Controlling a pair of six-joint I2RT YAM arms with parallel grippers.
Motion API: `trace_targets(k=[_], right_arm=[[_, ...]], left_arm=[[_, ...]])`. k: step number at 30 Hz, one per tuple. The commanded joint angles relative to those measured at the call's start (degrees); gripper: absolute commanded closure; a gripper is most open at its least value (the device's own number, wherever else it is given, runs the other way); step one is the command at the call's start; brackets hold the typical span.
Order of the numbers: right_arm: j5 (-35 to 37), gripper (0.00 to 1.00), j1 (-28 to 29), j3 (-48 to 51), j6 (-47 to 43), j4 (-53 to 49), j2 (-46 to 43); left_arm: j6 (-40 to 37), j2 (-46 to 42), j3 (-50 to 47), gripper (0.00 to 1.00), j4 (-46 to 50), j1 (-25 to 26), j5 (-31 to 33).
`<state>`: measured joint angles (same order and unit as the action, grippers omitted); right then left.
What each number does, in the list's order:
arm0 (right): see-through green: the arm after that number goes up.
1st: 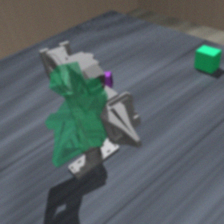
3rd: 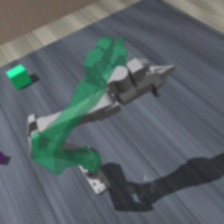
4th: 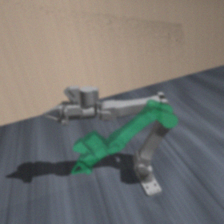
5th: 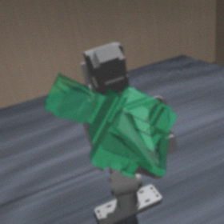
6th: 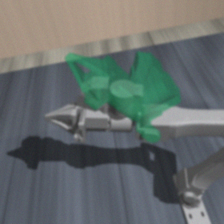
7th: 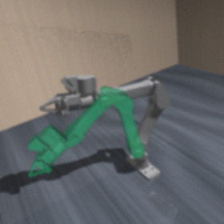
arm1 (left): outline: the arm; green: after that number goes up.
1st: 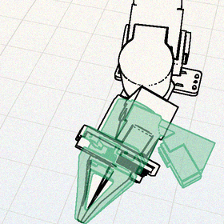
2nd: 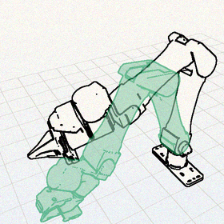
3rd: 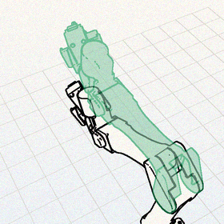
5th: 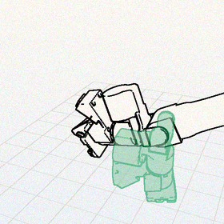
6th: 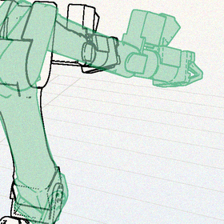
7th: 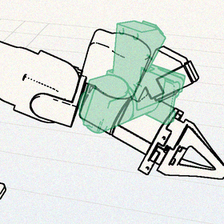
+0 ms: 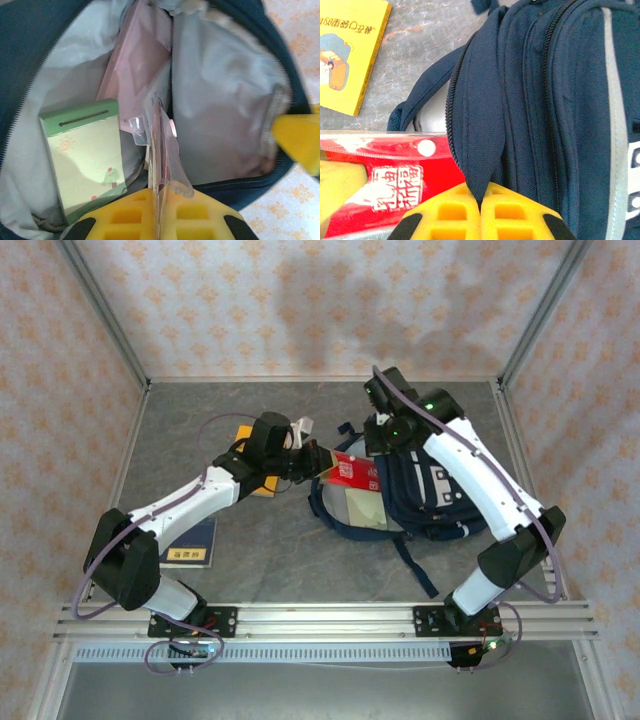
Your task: Pack the student bag
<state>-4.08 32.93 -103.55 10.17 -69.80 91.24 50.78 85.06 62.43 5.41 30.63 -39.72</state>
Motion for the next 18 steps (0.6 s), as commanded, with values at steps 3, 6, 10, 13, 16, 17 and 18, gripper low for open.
trace_targets(k=[3, 6, 10, 13, 16, 17, 18], right_arm=[[1.7, 1.00, -2.6, -5.2, -2.5, -2.7, -5.0], [0.6, 1.00, -3.3, -5.8, -3.3, -3.0, -5.7], [-0.1, 1.00, -3.8, -6.5, -4.0, -3.1, -6.5], [-0.2, 1.00, -4.1, -6.9, -4.2, -3.2, -6.7], [-0.4, 1.00, -4.3, -7.3, -4.1, -3.1, -6.5], [-0.5, 1.00, -4.3, -7.5, -4.0, -3.0, -6.4], [-0.5, 1.00, -4.3, -7.7, -3.8, -3.0, -6.2]], left_arm=[[-2.4, 2.4, 2.8, 1.00, 1.1, -0.5, 1.1], [-1.3, 3.2, 3.9, 1.00, -1.5, -0.4, -0.3], [0.1, 3.4, 5.7, 1.00, -4.6, -0.1, -1.8], [1.5, 3.5, 6.3, 1.00, -7.1, 0.3, -2.1], [3.1, 4.9, 7.0, 1.00, -9.0, 1.2, -1.9], [3.5, 5.6, 7.3, 1.00, -9.6, 1.7, -1.7], [4.1, 6.7, 7.7, 1.00, -10.3, 2.3, -1.6]])
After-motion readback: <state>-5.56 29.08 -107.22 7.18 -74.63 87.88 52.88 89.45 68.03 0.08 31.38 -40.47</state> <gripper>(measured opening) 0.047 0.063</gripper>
